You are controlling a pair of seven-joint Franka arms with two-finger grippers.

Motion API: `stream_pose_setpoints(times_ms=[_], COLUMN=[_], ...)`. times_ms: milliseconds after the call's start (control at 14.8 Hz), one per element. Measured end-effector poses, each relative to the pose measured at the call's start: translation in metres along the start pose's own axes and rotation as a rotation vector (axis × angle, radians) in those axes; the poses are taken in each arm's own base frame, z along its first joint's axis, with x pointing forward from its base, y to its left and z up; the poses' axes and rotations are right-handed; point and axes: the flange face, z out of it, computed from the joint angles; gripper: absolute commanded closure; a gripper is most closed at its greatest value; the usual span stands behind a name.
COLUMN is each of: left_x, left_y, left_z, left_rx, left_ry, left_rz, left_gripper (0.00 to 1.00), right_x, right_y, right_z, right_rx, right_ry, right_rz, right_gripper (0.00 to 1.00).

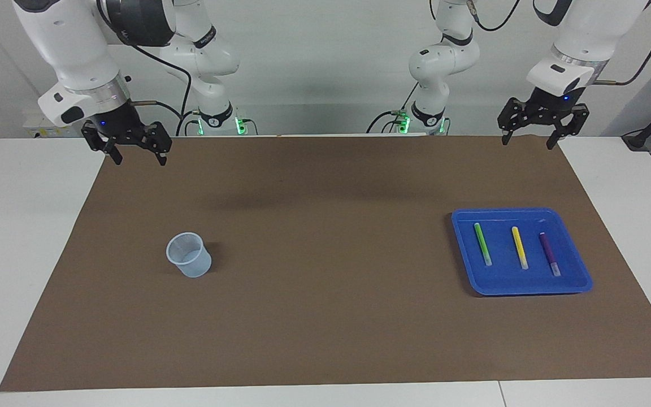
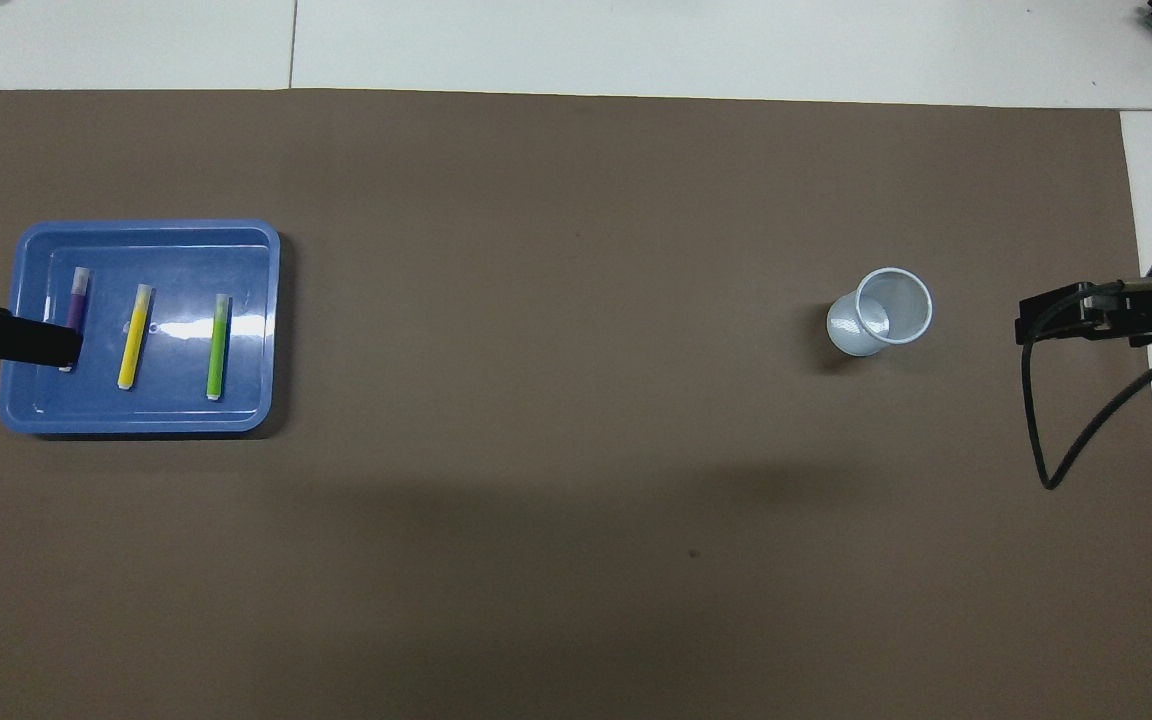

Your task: Transfer and insert pens with both arms

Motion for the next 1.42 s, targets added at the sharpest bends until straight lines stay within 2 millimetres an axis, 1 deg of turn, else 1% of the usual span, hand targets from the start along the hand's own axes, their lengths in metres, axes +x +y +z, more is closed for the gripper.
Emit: stream_pose_setpoints(times_ms=[475,746,949,1085,1220,1424], left_x=[0.000,0.003,0.002,0.004,0.004,0.007], left_y=[-0.001,-0.009,-0.009,-0.014,-0.020,-0.032], left_z=[0.000,-0.005,-0.006,-0.006,0.000,0.016], left_rx=[0.001,0.010,0.013,0.021,0.024,0.025], left_ry=[0.003,0.044,0.048,0.068,0.071,0.077], left_rz=[-0.001,-0.014,-0.015,-0.023,-0.032,-0.051], left_gripper=[0.00,0.00,0.00,0.00,0.00,0.00], right_x=[0.000,0.001,0.002,0.002,0.002,0.002], right_y=[0.000,0.000,0.000,0.001,0.002,0.001], right_z=[0.000,-0.001,-0.001,0.000,0.001,0.001], right_rx=[0.000,0.001,0.001,0.001,0.001,0.001], right_ry=[0.000,0.011,0.016,0.014,0.013,0.012], right_rz=[0.000,0.001,0.001,0.002,0.003,0.002], right_gripper=[0.00,0.00,0.00,0.00,0.00,0.00])
